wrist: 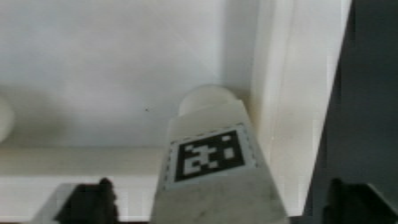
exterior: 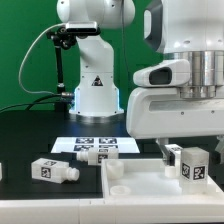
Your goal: Assemble one leg
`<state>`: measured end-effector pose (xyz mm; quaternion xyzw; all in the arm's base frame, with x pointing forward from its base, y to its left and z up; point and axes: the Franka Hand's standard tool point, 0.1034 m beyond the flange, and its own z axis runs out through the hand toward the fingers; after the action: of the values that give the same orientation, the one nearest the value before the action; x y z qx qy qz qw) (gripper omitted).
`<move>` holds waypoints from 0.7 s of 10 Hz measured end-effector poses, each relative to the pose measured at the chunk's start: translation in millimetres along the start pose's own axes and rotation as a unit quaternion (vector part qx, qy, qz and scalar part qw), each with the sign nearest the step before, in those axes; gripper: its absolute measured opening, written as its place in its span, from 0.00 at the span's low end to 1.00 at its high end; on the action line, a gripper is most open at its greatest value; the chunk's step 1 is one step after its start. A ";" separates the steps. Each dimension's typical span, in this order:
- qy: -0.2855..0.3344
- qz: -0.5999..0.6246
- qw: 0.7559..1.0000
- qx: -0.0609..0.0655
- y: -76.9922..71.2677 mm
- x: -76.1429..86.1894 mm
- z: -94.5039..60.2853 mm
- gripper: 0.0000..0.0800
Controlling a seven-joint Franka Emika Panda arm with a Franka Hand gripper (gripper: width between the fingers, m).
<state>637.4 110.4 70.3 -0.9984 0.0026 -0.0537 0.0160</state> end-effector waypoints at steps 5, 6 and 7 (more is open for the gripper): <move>0.000 0.142 0.990 0.001 -0.3 0.0 0.3 0.36; 0.007 0.216 0.976 -0.001 -1.6 0.1 0.8 0.36; 0.006 0.289 0.957 -0.005 -1.6 0.4 0.5 0.36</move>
Offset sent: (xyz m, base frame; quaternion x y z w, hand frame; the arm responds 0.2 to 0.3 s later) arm 0.0000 0.0000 0.0000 0.0000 0.0000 0.1938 0.9810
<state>637.9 112.0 69.9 -0.9548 0.2913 -0.0523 0.0263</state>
